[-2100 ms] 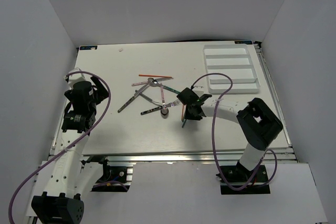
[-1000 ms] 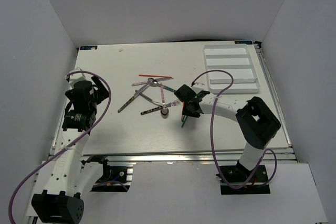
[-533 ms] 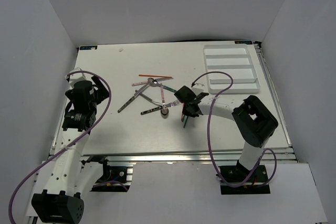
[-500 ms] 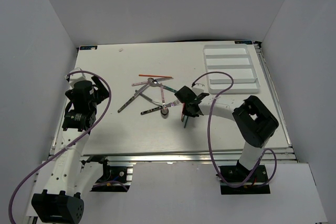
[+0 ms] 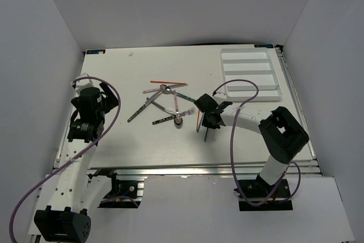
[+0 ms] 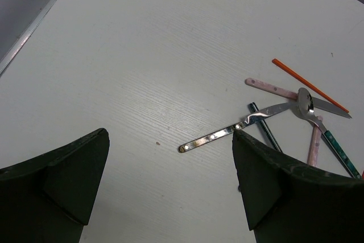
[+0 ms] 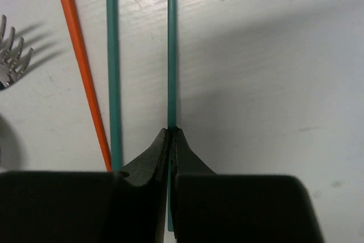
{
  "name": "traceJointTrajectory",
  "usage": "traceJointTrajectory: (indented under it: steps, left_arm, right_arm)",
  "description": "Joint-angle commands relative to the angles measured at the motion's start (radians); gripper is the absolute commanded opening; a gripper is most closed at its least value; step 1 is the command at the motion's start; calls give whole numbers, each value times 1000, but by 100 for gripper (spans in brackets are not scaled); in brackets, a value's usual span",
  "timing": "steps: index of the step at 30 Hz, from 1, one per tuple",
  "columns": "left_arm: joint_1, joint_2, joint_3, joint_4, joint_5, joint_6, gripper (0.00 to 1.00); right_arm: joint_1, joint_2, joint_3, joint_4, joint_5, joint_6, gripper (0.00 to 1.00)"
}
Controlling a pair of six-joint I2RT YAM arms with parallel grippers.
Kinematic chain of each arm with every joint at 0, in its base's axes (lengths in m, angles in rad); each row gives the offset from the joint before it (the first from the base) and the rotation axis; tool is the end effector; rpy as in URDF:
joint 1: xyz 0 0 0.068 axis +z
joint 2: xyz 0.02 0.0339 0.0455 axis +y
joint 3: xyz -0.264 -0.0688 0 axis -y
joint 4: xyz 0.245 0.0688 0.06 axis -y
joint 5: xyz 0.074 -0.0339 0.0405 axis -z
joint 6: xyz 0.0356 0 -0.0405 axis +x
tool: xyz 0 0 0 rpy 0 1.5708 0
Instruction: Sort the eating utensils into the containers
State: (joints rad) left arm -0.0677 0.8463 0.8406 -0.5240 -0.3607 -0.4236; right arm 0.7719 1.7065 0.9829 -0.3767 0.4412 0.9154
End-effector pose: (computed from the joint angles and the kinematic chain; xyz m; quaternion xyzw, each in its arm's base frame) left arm 0.1834 0.0002 0.3156 -0.2389 0.8242 0.0320 0.5124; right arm 0.2451 0.2173 0.1632 0.1189 0.9428 0.0285 0.3102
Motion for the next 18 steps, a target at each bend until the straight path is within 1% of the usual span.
traceJointTrajectory:
  steps: [1, 4, 7, 10, 11, 13, 14, 15, 16, 18]
  left_arm:
    - [-6, -10, -6, -5, 6, 0, 98]
    - [-4, -12, -8, -5, 5, -1, 98]
    - [-4, -10, -8, -4, 5, -1, 98]
    - [-4, -6, -8, -4, 5, -1, 98]
    - [-6, -4, -8, -4, 5, -1, 98]
    - [-4, -1, -8, -4, 3, -1, 98]
    - [-6, -1, -8, -5, 3, -1, 98]
    - [-6, -1, -8, -5, -1, -1, 98]
    - [-4, -3, -6, -4, -3, -1, 98]
    - [-6, -3, -6, -2, -1, -1, 98]
  right_arm:
    - [-6, -93, 14, -129, 31, -13, 0]
    - [-22, -146, 57, -163, 62, -27, 0]
    - [-69, -180, 86, -168, 71, -41, 0]
    - [-181, -199, 129, -134, 41, -56, 0]
    - [-251, -203, 143, -122, 28, -56, 0]
    - [-322, -196, 194, -94, 4, -47, 0]
    - [-388, -174, 215, -94, 2, -24, 0]
    - [-417, -162, 259, -94, 4, -10, 0]
    - [-472, -127, 281, -97, 4, 25, 0]
    - [-519, -88, 353, -108, 4, 66, 0]
